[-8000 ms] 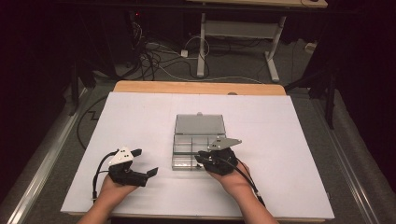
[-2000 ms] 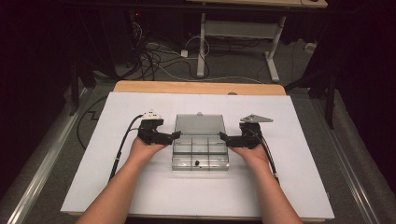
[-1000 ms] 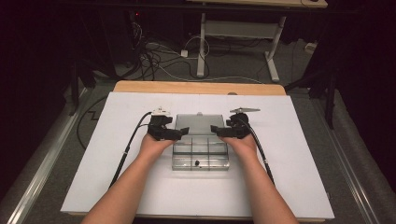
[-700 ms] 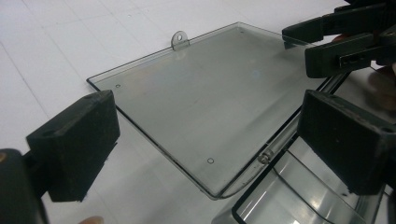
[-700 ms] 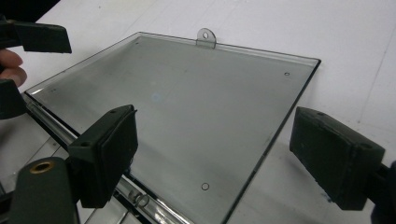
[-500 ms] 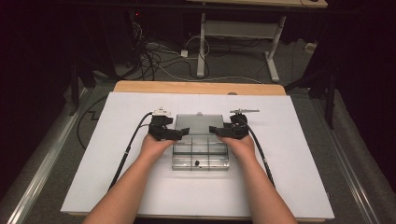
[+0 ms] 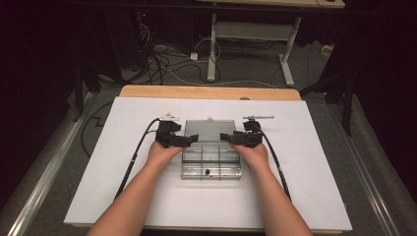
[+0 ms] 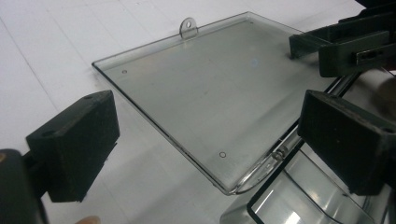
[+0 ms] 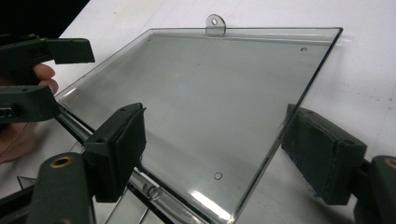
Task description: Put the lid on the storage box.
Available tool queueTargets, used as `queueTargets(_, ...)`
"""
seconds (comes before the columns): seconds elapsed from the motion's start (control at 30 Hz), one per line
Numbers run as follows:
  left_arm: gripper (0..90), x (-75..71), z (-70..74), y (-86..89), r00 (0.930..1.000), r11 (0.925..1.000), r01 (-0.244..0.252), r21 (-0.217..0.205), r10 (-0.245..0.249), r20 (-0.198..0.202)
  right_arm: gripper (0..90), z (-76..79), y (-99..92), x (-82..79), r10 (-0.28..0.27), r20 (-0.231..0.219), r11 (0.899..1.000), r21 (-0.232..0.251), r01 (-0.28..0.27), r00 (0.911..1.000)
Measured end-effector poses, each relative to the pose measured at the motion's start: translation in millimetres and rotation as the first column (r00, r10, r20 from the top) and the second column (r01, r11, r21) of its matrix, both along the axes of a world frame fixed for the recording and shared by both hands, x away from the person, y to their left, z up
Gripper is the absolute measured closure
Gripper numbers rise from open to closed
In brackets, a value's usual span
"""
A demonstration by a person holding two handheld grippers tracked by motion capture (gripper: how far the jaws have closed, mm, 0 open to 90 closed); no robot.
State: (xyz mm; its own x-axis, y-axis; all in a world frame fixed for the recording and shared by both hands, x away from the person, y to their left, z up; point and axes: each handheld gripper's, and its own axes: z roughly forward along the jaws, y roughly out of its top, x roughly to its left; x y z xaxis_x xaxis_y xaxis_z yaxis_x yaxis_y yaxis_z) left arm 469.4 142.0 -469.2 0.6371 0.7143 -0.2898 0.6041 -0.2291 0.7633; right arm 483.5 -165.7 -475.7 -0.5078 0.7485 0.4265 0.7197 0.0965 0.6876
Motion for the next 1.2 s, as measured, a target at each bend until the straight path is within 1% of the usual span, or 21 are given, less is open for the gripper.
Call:
queueTargets(0.07,4.6,0.3,-0.1,0.1,1.0000,1.0000,-0.002,-0.002,0.002,-0.002,26.0,1.9,0.6,-1.8,0.000,0.007,1.000,-0.002,0.000,1.0000)
queueTargets(0.1,4.6,0.4,-0.1,0.1,1.0000,1.0000,-0.002,-0.003,0.002,-0.004,27.0,2.5,0.8,-2.3,0.003,0.020,1.000,-0.007,-0.003,0.9998)
queueTargets(0.13,4.6,0.5,0.0,0.1,1.0000,1.0000,-0.001,-0.004,0.001,-0.007,27.6,3.3,1.0,-2.9,0.005,0.025,1.000,-0.009,-0.005,0.9997)
queueTargets(0.3,6.3,0.9,-1.1,-0.5,0.9996,0.9996,0.012,-0.026,-0.013,-0.024,29.7,5.1,1.1,-5.3,0.009,0.040,1.000,-0.017,-0.008,0.9992)
queueTargets(0.33,6.9,1.0,-1.1,-0.6,0.9997,0.9996,0.013,-0.026,-0.013,-0.019,29.9,5.7,1.5,-6.1,0.006,0.040,1.000,-0.019,-0.005,0.9992)
queueTargets(0.37,7.5,0.9,-1.1,-1.2,0.9996,0.9995,0.015,-0.028,-0.016,-0.025,30.3,6.3,1.7,-6.5,0.008,0.048,1.000,-0.025,-0.006,0.9988)
queueTargets(0.43,7.6,0.4,-0.8,-2.5,0.9999,0.9997,0.007,-0.025,-0.007,-0.013,31.3,7.7,2.2,-7.7,0.010,0.062,0.999,-0.036,-0.008,0.9980)
queueTargets(0.57,8.8,0.8,-0.6,-3.7,0.9998,0.9995,0.012,-0.029,-0.012,-0.014,33.4,10.4,3.2,-10.5,0.009,0.089,0.998,-0.057,-0.004,0.9960)
queueTargets(0.73,13.5,0.0,0.3,-4.9,0.9998,0.9991,0.019,-0.038,-0.019,-0.005,36.2,12.7,3.8,-12.8,0.006,0.115,0.998,-0.071,0.002,0.9934)
queueTargets(0.77,13.7,-0.2,0.8,-5.0,0.9999,0.9993,0.016,-0.034,-0.016,0.005,36.7,13.1,4.0,-13.4,0.003,0.115,0.998,-0.070,0.005,0.9934)
queueTargets(0.83,14.6,-0.7,1.4,-5.4,0.9998,0.9993,0.017,-0.033,-0.017,0.010,37.4,13.2,3.3,-13.5,0.004,0.115,0.998,-0.068,0.003,0.9934)
queueTargets(0.87,15.2,-1.1,1.7,-5.9,0.9998,0.9991,0.019,-0.037,-0.019,0.006,37.8,13.4,3.1,-13.7,0.004,0.114,0.998,-0.068,0.004,0.9934)
queueTargets(1.07,19.0,-2.0,3.7,-5.5,0.9997,0.9991,0.018,-0.038,-0.018,0.015,40.0,15.7,3.2,-16.0,0.004,0.134,0.997,-0.083,0.008,0.9910)
queueTargets(1.1,19.9,-2.2,3.7,-5.8,0.9998,0.9990,0.019,-0.041,-0.018,0.011,40.3,16.0,3.3,-16.3,0.003,0.135,0.996,-0.084,0.009,0.9909)
queueTargets(1.2,23.8,-2.8,4.8,-5.5,0.9997,0.9992,0.015,-0.037,-0.014,0.020,42.3,17.2,3.3,-17.7,-0.004,0.142,0.996,-0.089,0.017,0.9899)
